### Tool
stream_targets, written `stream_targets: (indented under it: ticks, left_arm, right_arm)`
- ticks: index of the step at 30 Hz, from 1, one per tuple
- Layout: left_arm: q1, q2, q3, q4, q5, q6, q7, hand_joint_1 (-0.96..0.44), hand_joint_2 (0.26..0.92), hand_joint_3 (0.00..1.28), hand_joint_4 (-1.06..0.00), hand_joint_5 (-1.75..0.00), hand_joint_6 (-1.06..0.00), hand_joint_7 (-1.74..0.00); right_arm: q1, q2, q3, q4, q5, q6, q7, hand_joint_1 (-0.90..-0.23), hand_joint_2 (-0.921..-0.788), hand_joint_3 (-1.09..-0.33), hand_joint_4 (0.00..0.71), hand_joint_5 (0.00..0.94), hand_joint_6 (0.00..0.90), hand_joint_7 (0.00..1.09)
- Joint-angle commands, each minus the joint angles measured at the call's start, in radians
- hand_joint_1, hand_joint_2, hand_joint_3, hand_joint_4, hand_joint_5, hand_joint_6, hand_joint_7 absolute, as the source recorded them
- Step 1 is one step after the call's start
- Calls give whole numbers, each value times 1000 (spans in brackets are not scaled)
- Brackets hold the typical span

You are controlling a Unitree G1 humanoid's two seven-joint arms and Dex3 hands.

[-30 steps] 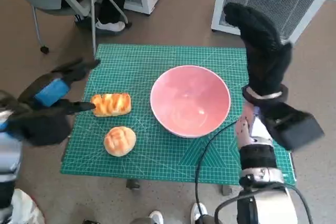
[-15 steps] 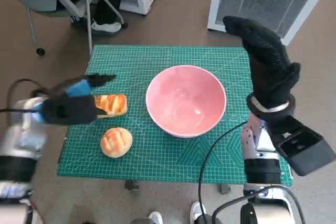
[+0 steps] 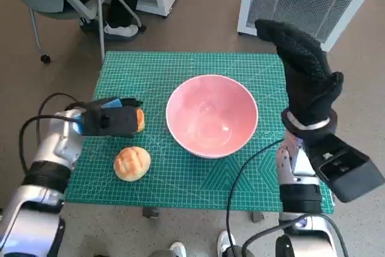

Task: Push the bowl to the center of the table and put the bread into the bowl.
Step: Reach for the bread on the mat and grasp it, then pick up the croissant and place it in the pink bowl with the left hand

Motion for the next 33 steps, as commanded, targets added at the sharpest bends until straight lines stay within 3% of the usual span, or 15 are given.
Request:
stream_targets:
  ticks: [1, 3, 4, 5, 7, 10, 13, 24, 33]
  left_arm:
    - [-21, -8, -26, 74, 21, -9, 3, -199, 864, 10, -608, -80, -593, -97]
    - [-27, -7, -29, 82, 20, -16, 4, -182, 876, 9, -688, -100, -666, -145]
    - [-30, -6, -28, 84, 19, -20, 3, -247, 892, 57, -752, -121, -642, -563]
    - [-32, -1, -25, 80, 15, -26, 2, -287, 902, 95, -792, -135, -617, -841]
    - [-34, 9, -17, 69, 7, -37, 4, -148, 911, 115, -701, -618, -587, -1092]
    - [-35, 21, -1, 50, -5, -56, 19, -50, 918, 112, -666, -948, -573, -1246]
    - [-31, 44, 44, -1, -44, -90, 36, -17, 919, 104, -671, -1047, -569, -1291]
    - [-3, 97, 203, -320, -192, -182, 35, -1, 920, 87, -676, -1105, -594, -1272]
    - [-15, 22, 302, -614, -340, -212, 55, 0, 920, 83, -673, -1153, -605, -1216]
  right_arm:
    - [27, -6, 6, -14, -14, 13, -12, -574, -921, -838, 234, 17, -1, 662]
    - [29, -6, 7, -20, -14, 16, -15, -573, -921, -842, 233, 17, -1, 659]
    - [30, -6, 7, -22, -14, 17, -17, -573, -921, -843, 232, 17, -1, 657]
    - [31, -6, 8, -25, -13, 18, -18, -572, -921, -844, 231, 17, -1, 656]
    - [34, -6, 9, -30, -13, 20, -21, -573, -921, -845, 231, 18, -1, 654]
    - [38, -4, 10, -37, -14, 21, -24, -573, -921, -844, 230, 18, -1, 653]
    - [41, -2, 13, -42, -11, 23, -25, -573, -921, -843, 229, 19, -1, 652]
    - [59, -5, 21, -90, 8, 54, -24, -573, -921, -844, 224, 21, -1, 651]
    - [63, -10, 21, -115, 15, 73, -18, -560, -921, -844, 220, 24, -1, 645]
